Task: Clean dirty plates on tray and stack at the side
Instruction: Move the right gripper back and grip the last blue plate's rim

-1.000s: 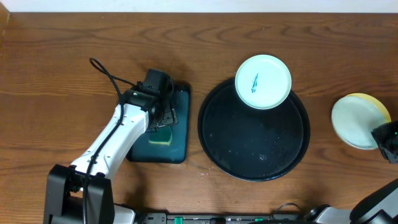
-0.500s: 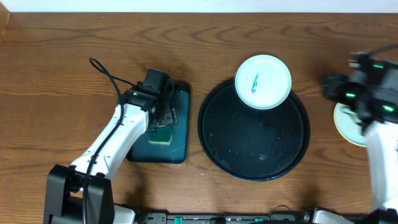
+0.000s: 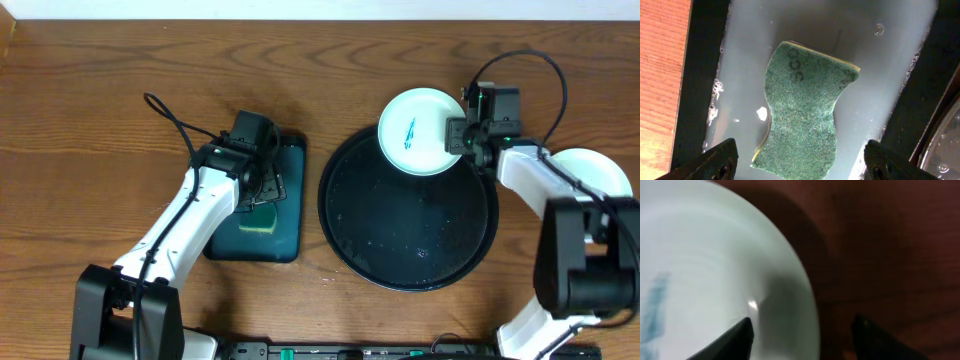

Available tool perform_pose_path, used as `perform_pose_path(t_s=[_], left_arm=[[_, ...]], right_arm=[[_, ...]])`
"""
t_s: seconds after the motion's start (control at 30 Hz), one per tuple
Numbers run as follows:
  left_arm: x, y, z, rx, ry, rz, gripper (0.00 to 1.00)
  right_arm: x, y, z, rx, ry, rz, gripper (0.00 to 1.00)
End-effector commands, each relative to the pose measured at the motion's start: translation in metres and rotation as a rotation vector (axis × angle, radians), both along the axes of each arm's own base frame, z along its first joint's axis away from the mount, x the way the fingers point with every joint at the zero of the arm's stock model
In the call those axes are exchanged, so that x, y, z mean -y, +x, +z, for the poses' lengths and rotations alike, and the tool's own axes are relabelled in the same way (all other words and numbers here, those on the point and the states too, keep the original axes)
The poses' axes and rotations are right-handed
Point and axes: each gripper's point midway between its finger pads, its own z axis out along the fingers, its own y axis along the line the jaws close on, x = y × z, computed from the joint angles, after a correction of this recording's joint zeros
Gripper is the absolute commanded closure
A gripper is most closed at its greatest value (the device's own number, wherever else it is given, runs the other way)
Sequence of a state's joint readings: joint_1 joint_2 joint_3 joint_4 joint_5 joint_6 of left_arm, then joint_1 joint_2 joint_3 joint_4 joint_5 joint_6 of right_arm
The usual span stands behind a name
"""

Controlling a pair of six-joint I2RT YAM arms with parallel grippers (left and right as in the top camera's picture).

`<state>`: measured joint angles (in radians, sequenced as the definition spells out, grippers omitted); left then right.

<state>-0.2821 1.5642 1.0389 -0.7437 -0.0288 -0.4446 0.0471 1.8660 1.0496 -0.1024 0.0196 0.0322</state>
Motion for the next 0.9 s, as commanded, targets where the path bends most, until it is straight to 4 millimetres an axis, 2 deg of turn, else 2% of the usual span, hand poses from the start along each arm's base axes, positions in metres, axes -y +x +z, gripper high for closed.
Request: perform_pose_path(t_s=[0.0,0.03,0.1,0.13,0.23,0.33,0.43,0.47,0.53,0.57,0.67,0.87], left_arm=[[-0.003,0.0,-0.001,-0.005,0.01,0.004,0.18],[-0.003,0.0,-0.001,-0.005,0.01,0.004,0.18],[-0.003,0.0,-0.001,-0.005,0.01,0.004,0.18],[-0.003,0.0,-0.001,-0.005,0.01,0.004,0.18],[-0.003,0.0,-0.001,-0.005,0.01,0.004,0.18],[-0.003,0.0,-0.001,-0.005,0.01,0.004,0.18],[-0.003,0.0,-0.001,-0.005,0.01,0.004,0.18],[-0.003,0.0,-0.001,-0.005,0.01,0.005,0.18],[-0.003,0.0,-0.001,-0.005,0.01,0.004,0.18],[-0.003,0.0,-0.001,-0.005,0.01,0.004,0.18],[-0.003,0.0,-0.001,-0.005,0.01,0.004,0.18],[-0.003,0.0,-0.001,-0.005,0.01,0.004,0.18]], right_arm=[[0.006,-0.002,-0.012,-0.026,0.0,-0.026,0.59],[0.003,-0.003,-0.013,-0.032,0.011,-0.019,0.78],[0.0,-0.005,-0.014,-0.041,0.024,-0.009,0.96],[-0.001,-0.007,-0.014,-0.047,0.031,-0.007,0.99],[-0.001,-0.016,-0.007,-0.073,0.056,-0.04,0.99],[-0.004,-0.024,0.011,-0.074,0.078,-0.058,0.99],[-0.018,-0.035,0.037,-0.063,0.126,-0.014,0.99],[-0.026,-0.043,0.046,-0.077,0.155,0.01,0.99],[-0.032,-0.059,0.048,-0.126,0.188,0.0,0.99],[-0.033,-0.07,0.045,-0.17,0.2,-0.023,0.99],[-0.038,-0.111,0.019,-0.359,0.213,-0.084,0.99],[-0.041,-0.15,-0.019,-0.497,0.202,-0.112,0.99]])
